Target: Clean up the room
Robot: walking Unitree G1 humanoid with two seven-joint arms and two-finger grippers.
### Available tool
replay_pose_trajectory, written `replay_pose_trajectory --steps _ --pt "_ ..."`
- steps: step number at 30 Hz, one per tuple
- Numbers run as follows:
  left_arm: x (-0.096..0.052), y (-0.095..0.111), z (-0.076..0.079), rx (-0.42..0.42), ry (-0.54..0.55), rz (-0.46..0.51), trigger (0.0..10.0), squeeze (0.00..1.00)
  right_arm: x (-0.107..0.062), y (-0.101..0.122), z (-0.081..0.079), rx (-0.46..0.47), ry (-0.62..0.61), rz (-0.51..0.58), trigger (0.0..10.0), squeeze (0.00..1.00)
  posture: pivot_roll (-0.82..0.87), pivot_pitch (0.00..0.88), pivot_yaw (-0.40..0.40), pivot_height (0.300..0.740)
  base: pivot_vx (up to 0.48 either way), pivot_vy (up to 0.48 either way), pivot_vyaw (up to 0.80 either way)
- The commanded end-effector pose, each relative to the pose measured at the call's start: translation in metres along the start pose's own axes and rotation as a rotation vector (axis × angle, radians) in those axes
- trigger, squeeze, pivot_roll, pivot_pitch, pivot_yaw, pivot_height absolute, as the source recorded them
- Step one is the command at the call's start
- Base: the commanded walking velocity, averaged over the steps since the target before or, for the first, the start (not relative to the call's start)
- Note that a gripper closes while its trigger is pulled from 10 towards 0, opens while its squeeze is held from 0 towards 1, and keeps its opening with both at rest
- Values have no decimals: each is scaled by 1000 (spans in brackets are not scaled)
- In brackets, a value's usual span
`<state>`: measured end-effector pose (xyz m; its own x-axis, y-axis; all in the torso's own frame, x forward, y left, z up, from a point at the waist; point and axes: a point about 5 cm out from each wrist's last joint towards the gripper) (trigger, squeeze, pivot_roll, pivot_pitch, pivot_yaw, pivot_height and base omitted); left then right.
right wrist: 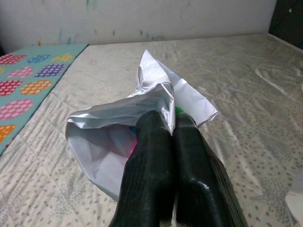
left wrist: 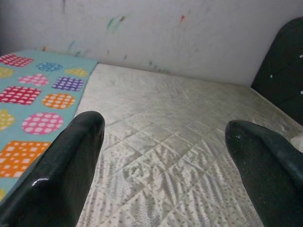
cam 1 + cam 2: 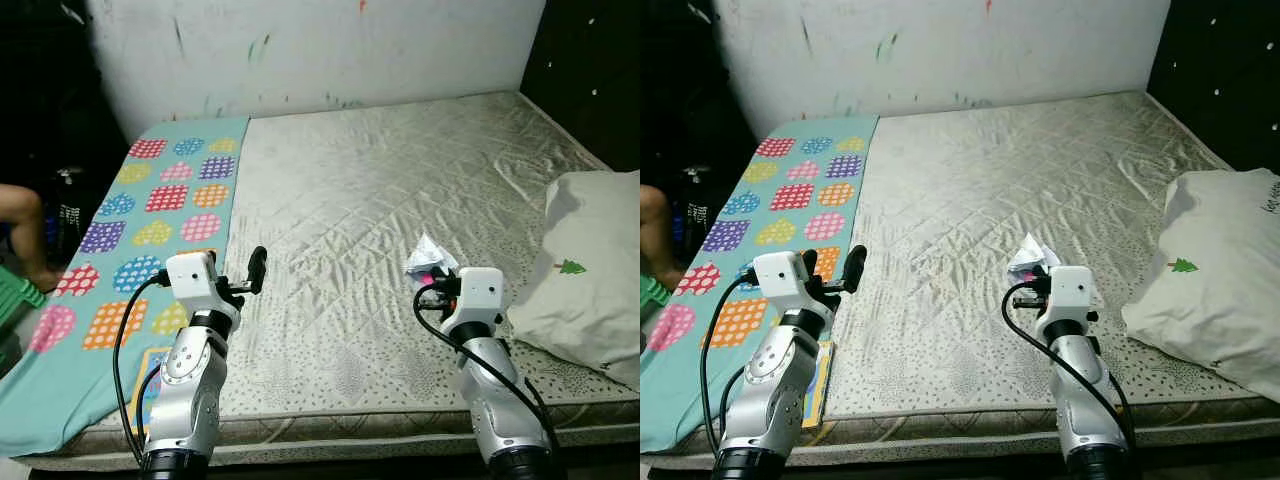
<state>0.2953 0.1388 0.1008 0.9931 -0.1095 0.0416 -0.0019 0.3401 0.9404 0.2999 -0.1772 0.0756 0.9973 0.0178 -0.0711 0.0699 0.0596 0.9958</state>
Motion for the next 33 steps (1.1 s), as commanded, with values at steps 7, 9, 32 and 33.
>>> replay_pose_trajectory --steps 7,9,32,33 --pt "-1 4 -7 9 25 17 10000 0 2 1 -11 9 45 0 10000 0 -213 0 103 740 0 480 0" --pt "-1 4 -7 8 26 18 10000 0 1 0 -12 6 51 -4 10000 0 -213 0 103 740 0 480 0" --pt "-1 5 -9 -14 40 32 10000 0 -2 -5 -23 -100 119 -41 10000 0 -221 0 99 740 0 167 0" --pt "-1 5 -9 -14 40 32 10000 0 -3 -5 -23 -78 128 -37 10000 0 -221 0 99 740 0 0 0"
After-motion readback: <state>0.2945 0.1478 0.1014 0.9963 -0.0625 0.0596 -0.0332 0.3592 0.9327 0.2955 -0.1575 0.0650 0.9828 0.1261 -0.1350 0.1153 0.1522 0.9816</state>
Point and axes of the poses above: a point about 5 cm out from each wrist's last joint towards the gripper, its own x axis pointing out of the wrist towards the gripper, its own y axis along the axis of the wrist's last joint, z = x × y, and after that the axes turned 3 degrees about -x, right-handed
